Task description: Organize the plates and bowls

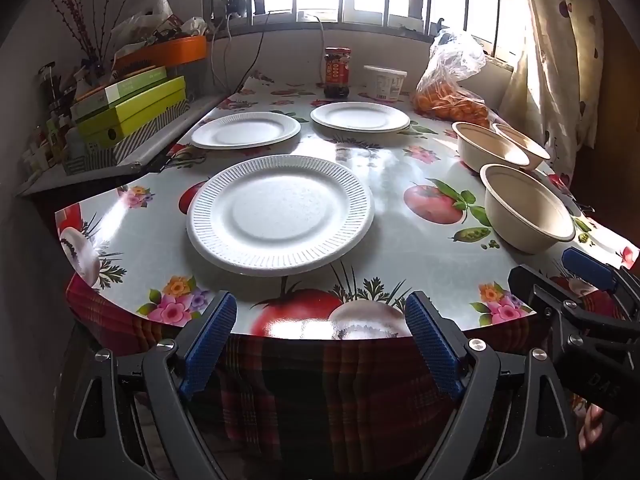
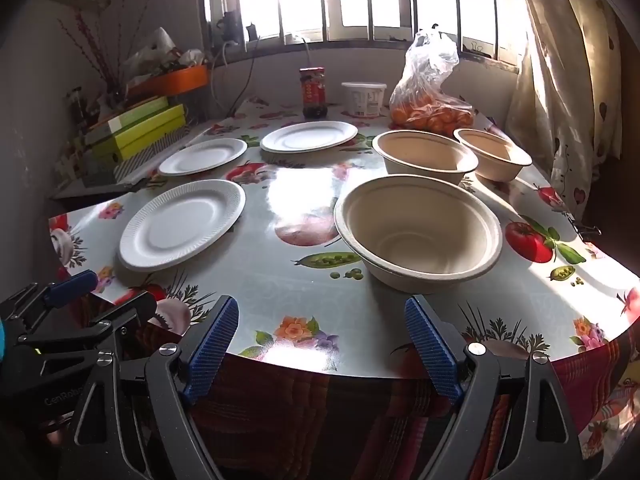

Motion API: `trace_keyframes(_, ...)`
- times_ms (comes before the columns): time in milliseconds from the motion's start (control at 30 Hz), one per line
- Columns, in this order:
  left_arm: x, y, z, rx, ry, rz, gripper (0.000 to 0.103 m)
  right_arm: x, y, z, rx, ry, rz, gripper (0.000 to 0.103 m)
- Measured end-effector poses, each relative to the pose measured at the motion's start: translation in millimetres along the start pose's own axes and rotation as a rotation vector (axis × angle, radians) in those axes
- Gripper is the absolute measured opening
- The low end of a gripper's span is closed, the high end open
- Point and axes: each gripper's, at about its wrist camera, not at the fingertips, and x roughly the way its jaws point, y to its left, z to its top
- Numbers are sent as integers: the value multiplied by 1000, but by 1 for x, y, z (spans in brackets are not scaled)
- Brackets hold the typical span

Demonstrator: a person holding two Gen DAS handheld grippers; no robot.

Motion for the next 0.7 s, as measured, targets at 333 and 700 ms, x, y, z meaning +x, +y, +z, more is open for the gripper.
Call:
trace_keyframes(333, 5, 2, 1, 3, 8, 8, 87, 5, 8, 2, -20, -3, 26, 86)
trace_keyframes(700, 9, 2, 1, 0, 18, 3, 87, 8, 6, 1, -14, 6, 31, 86)
